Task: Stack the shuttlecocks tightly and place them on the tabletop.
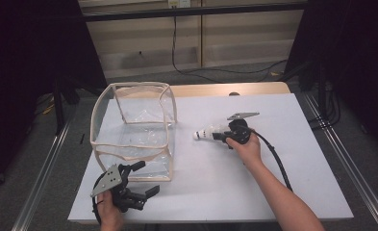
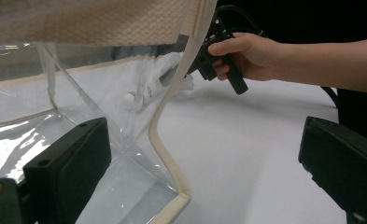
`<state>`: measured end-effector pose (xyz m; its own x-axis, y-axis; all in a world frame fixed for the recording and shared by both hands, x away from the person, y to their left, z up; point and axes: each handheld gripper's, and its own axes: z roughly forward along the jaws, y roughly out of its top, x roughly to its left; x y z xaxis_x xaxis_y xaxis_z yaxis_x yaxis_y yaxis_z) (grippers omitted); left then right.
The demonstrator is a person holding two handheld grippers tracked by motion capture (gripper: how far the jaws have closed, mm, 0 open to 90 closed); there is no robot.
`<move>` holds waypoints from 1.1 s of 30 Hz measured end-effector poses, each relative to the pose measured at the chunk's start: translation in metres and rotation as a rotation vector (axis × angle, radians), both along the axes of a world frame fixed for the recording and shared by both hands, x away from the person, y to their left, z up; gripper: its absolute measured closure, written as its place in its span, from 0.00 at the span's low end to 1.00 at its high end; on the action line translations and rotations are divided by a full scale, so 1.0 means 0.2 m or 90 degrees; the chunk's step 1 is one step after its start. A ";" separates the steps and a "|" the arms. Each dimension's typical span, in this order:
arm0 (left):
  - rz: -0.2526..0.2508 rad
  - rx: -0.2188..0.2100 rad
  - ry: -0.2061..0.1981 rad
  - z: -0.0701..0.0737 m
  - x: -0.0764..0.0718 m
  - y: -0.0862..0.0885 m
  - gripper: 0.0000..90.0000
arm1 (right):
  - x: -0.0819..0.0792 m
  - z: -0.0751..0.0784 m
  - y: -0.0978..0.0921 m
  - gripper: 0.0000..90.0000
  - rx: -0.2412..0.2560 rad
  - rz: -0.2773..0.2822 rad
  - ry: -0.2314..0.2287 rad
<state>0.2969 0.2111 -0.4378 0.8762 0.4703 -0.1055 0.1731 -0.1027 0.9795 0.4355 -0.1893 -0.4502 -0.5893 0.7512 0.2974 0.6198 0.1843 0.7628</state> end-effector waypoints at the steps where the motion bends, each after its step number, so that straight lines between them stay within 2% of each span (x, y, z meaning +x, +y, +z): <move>1: 0.000 0.000 0.000 0.00 0.00 0.00 0.03 | 0.00 0.00 0.00 0.97 0.002 0.001 0.004; 11: 0.002 -0.001 0.000 0.00 0.00 0.00 0.03 | -0.03 0.04 -0.02 0.98 0.000 0.022 0.001; 20: 0.000 -0.003 -0.003 0.01 0.00 0.00 0.03 | -0.05 0.07 -0.04 0.98 0.009 0.025 -0.001; 24: 0.000 -0.004 -0.003 0.01 0.00 0.00 0.03 | -0.05 0.06 -0.03 0.98 0.000 0.030 0.002; 27: -0.001 -0.004 -0.003 0.01 0.00 0.00 0.03 | -0.06 0.04 -0.02 0.96 0.007 0.033 0.011; 33: -0.002 -0.003 -0.003 0.01 0.00 0.00 0.03 | -0.06 0.01 0.00 0.87 0.021 0.045 0.016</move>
<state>0.2962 0.2115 -0.4364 0.8778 0.4676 -0.1042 0.1688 -0.0984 0.9807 0.4235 -0.1891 -0.4473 -0.6330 0.6971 0.3366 0.6250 0.2036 0.7536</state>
